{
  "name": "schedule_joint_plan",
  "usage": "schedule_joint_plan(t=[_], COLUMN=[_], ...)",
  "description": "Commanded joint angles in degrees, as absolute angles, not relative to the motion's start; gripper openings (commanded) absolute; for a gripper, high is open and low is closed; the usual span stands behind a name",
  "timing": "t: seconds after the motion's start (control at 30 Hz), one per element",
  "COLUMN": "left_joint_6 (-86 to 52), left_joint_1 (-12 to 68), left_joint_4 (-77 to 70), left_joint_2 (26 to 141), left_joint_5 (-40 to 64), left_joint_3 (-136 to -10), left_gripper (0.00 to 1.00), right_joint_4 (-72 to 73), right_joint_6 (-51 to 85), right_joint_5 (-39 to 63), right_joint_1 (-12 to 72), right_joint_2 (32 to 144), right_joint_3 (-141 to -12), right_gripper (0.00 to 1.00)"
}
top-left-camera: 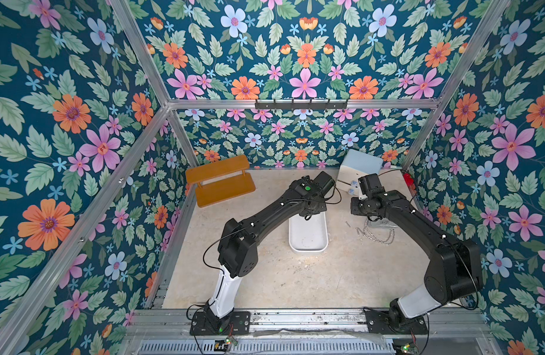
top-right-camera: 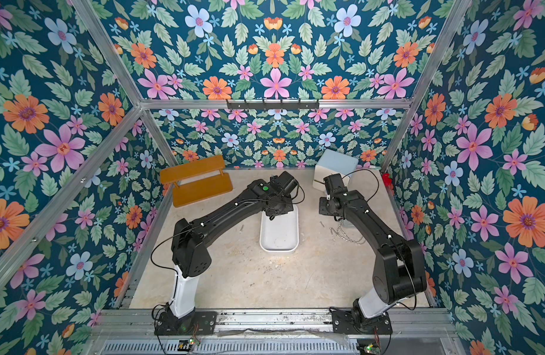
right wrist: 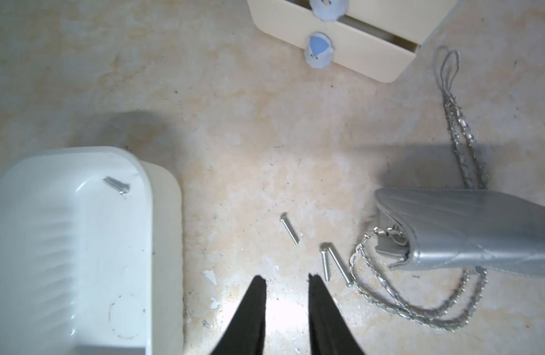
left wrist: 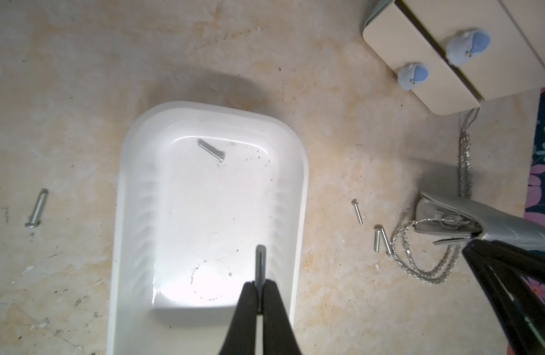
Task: Take out the screws from the storage box
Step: Place the screw at the center of the board.
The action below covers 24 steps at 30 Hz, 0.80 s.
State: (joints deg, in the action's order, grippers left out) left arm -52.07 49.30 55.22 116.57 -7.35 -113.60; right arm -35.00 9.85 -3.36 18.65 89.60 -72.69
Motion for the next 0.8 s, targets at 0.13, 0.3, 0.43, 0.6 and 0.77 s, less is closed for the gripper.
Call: schedule_joint_plan(t=[0.13, 0.3, 0.43, 0.6, 0.77], left_joint_6=[-55.03, -59.02, -57.64, -53.41, -53.11], left_joint_1=[47.50, 40.25, 36.21, 34.07, 32.04], left_joint_4=[52.44, 45.52, 41.20, 36.47, 30.02], left_joint_2=[102.74, 90.34, 85.99, 89.10, 91.82], left_joint_5=[-8.97, -6.69, -5.96, -2.59, 0.70], left_joint_3=[-97.02, -76.66, -67.63, -62.58, -57.56], left_gripper=[0.00, 0.00, 0.00, 0.00, 0.00], right_joint_4=[-34.65, -34.74, -36.60, -40.25, -42.17], right_joint_6=[3.19, 1.63, 1.70, 1.80, 1.14], right_joint_5=[2.37, 6.54, 7.54, 7.82, 7.15], right_joint_1=[25.83, 31.21, 33.10, 33.54, 34.30], right_joint_2=[90.36, 96.16, 103.35, 111.58, 117.05], right_joint_3=[-77.06, -81.61, -86.68, -94.29, -100.58], right_gripper=[0.34, 0.34, 0.32, 0.29, 0.30])
